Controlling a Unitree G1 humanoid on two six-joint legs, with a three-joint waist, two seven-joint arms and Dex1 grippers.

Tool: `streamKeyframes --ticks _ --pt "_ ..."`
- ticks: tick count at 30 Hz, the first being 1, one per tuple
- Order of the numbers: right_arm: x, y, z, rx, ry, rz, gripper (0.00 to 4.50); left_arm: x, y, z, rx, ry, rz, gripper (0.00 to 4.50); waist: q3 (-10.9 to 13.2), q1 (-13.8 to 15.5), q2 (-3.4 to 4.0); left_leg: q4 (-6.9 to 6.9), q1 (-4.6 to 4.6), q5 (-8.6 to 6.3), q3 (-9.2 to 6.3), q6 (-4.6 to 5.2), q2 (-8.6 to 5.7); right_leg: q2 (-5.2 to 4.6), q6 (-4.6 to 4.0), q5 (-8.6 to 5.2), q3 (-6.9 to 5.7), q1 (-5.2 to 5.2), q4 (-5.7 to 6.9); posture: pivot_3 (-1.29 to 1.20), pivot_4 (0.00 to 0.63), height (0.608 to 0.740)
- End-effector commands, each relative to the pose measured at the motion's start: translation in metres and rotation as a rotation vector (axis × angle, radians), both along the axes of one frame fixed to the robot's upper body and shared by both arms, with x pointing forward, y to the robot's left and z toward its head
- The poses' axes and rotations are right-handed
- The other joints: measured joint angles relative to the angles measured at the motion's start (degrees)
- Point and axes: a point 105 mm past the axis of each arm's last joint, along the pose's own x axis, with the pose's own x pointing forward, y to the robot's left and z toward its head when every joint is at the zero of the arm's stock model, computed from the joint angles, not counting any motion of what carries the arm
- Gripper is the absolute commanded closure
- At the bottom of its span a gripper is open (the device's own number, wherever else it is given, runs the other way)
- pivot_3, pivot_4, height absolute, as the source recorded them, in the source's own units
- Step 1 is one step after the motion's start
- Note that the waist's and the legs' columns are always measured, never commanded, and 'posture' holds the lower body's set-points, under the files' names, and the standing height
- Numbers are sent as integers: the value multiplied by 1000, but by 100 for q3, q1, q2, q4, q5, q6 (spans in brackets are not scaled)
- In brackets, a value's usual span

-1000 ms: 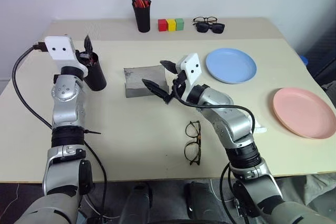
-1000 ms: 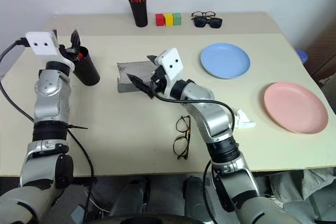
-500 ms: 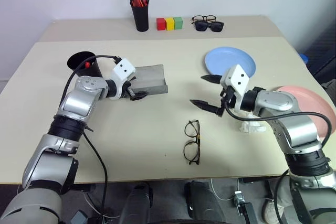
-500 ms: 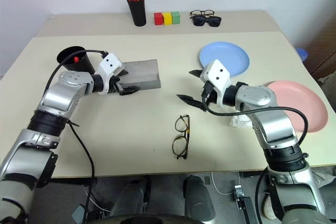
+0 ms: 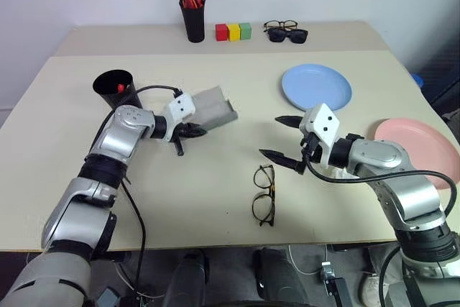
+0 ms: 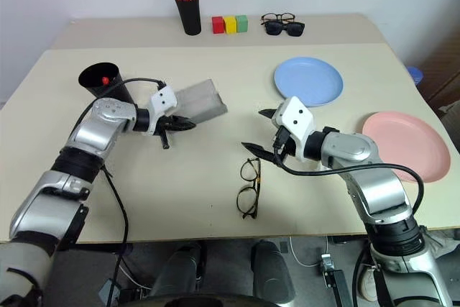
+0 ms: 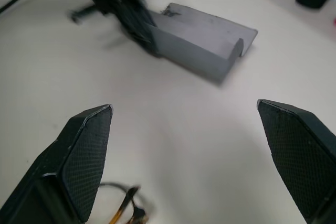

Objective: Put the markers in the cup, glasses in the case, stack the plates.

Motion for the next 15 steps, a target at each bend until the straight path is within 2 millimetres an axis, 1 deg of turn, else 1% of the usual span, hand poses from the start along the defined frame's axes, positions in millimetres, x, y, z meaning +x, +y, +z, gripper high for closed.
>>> streamKeyframes --ticks 1,3,5,7,8,9,11,15 --pt "-15 -5 5 11 74 5 0 -25 -6 15 36 -57 -127 4464 4 10 4 0 -1 0 0 0 0 -1 0 0 1 0 0 0 150 740" --pt "-21 -8 -1 19 154 -21 0 -39 -4 9 81 -30 -165 4464 4 2 5 1 -1 -1 0 2 0 -1 -1 0 1 0 0 0 150 740" --pt "-27 -11 -7 44 246 -51 0 -49 -2 5 109 16 -170 4464 4 6 5 2 0 -2 0 3 0 -1 -1 -1 1 2 1 0 150 740" --pt "-33 -15 -12 63 330 -80 0 -54 -1 4 120 36 -176 3907 4 16 5 5 0 -2 0 4 0 -1 -1 -1 0 3 1 0 150 740" --pt "-37 -17 -15 59 358 -91 0 -52 -3 5 113 20 -167 3611 4 25 5 8 0 -2 0 4 0 -1 -1 -1 0 5 1 0 150 740" --pt "-40 -18 -18 53 378 -100 0 -50 -5 6 105 -1 -152 3030 4 35 4 9 0 -2 1 4 0 -1 -1 -1 0 5 0 0 150 740" --pt "-45 -19 -23 44 417 -116 0 -46 -7 8 87 -24 -130 2154 4 57 5 10 0 -2 1 5 0 -1 -1 -2 0 7 -1 0 150 740" --pt "-50 -15 -33 51 488 -144 0 -40 -9 15 45 -62 -96 2154 4 79 4 10 0 -3 3 6 0 0 0 -1 0 6 -1 0 150 740"
